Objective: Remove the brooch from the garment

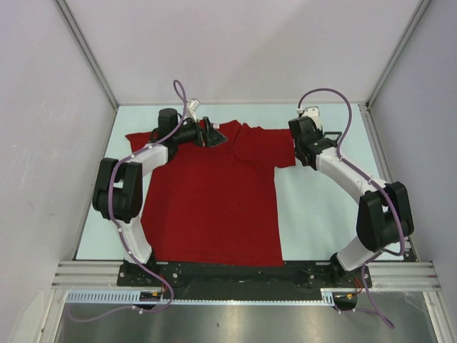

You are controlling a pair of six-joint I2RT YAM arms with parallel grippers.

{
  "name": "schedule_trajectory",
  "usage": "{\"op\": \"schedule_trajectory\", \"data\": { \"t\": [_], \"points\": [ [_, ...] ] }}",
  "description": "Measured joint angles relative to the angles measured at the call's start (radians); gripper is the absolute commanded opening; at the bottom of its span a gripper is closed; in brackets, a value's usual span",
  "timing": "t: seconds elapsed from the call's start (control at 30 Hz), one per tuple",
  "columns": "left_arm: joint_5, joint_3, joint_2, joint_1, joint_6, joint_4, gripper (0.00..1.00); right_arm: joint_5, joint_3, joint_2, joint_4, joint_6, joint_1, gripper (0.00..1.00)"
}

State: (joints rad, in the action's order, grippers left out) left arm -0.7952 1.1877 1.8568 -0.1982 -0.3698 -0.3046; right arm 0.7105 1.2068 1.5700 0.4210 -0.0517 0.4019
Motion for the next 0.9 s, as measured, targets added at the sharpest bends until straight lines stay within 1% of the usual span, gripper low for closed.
{"op": "schedule_trajectory", "data": {
  "t": [0.27,0.6,0.9],
  "points": [
    [0.000,0.000,-0.001,0.000,0.007,0.000,1.00,0.076,0.052,0.127,-0.006,0.062,-0.068,0.00],
    [0.000,0.002,0.001,0.000,0.014,0.004,1.00,0.096,0.157,0.327,-0.058,0.160,-0.133,0.00],
    [0.006,0.027,0.008,0.000,0.016,0.020,1.00,0.121,0.224,0.436,-0.081,0.222,-0.156,0.00]
  ]
}}
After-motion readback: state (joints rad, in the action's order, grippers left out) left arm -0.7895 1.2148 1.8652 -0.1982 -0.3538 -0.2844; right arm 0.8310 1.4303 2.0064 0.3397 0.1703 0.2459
